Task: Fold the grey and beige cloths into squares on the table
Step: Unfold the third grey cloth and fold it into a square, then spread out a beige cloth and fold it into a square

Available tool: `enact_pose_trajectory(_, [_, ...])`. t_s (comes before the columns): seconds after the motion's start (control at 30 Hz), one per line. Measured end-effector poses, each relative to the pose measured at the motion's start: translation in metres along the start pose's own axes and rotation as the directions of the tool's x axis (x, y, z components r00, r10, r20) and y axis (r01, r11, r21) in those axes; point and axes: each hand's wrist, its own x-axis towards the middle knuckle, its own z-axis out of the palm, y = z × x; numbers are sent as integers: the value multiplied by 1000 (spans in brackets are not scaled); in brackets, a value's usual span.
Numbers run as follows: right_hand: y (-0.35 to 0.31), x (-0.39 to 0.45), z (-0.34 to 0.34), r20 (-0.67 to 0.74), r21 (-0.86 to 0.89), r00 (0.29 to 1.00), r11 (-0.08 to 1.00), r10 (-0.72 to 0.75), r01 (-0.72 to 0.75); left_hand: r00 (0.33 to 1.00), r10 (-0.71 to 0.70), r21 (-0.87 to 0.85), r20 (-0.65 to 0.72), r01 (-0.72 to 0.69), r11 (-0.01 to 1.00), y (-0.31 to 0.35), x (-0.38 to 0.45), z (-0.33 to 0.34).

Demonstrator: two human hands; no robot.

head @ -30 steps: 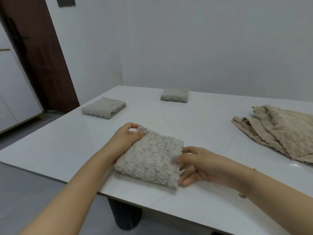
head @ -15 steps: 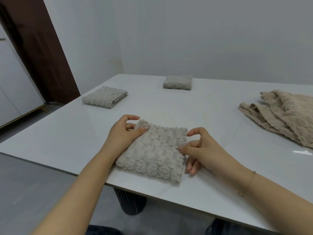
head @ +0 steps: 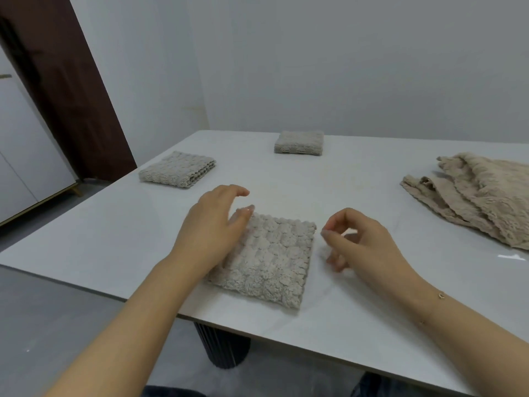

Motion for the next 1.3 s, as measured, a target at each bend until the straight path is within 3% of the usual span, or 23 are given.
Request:
enact_pose_trajectory(0.07, [3, 2, -8, -58, -139, 989, 982, -140, 130, 990, 92, 25, 108, -95, 995, 19, -3, 3])
enact_pose_trajectory(0.13, [7, 4, -13, -23, -284, 978, 939, -209, 194, 958, 126, 102, 258, -157, 982, 29, -5, 17])
enact_pose_trajectory(0.27, [23, 7, -12, 153, -585, 962, 764, -226, 273, 889, 23, 181, 458, -119, 976, 25, -11, 42])
enact_pose_trajectory(0.57, [27, 4, -9, 219, -651, 953, 696, -210, 303, 893, -33, 271, 449, -101, 957, 27, -16, 45])
enact_pose_trajectory(0.8, [21, 8, -30, 201, -591, 956, 752, -215, 293, 889, -43, 219, 457, -65, 973, 42, -4, 31])
enact_pose_trajectory(1.0, [11, 16, -86, 195, -701, 952, 645, -237, 305, 925, 75, 152, 371, -141, 978, 86, 33, 34])
enact_pose_trajectory(1.3, [12, 53, -182, 88, -804, 985, 574, -145, 156, 905, 194, 54, 378, -231, 971, 163, 101, 90])
